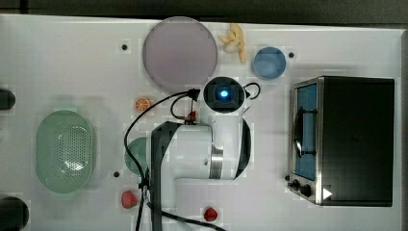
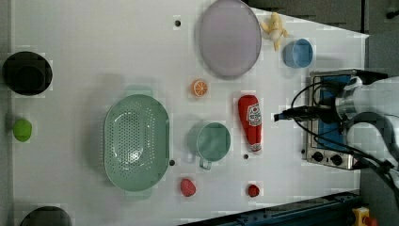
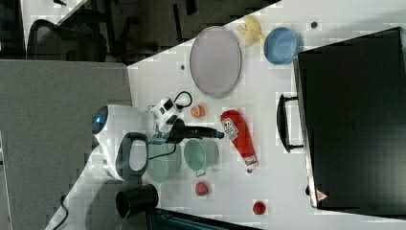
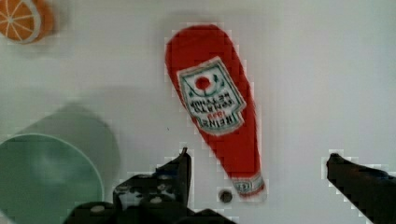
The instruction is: Pick Ketchup from the table and place it in strainer.
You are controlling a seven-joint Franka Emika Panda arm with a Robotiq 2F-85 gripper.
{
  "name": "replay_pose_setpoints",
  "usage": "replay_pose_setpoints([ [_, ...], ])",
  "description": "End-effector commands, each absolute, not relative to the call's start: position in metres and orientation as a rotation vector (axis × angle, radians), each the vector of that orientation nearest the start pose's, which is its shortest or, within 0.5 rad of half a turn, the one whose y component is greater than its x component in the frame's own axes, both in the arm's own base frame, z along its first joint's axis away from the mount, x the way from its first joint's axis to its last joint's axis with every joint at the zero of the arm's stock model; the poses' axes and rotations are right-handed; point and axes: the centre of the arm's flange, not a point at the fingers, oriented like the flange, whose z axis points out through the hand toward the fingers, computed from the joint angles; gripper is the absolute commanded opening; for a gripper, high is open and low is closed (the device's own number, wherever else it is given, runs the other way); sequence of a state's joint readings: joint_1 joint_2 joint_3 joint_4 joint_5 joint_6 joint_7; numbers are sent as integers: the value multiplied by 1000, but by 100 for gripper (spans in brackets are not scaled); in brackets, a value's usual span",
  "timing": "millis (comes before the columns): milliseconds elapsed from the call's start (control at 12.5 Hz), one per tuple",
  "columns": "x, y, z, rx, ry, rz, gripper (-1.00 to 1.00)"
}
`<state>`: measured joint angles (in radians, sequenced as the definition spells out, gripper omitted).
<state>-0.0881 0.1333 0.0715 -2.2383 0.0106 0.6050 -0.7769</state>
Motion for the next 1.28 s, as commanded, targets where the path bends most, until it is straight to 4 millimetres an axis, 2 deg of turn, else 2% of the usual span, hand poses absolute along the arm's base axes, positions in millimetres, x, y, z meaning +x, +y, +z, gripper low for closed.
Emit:
replay_pose_setpoints([
  [80, 507, 4, 260, -3102, -135, 253, 100],
  [400, 500, 10, 212, -3101, -161, 240, 100],
  [720, 499, 14, 173, -3129, -288, 225, 100],
  [960, 495, 17, 153, -3120, -296, 247, 100],
  [1040, 495, 17, 151, -3119, -297, 238, 92],
  [1200, 494, 17, 150, -3120, -296, 230, 43],
  [1280, 497, 17, 156, -3123, -296, 204, 26],
])
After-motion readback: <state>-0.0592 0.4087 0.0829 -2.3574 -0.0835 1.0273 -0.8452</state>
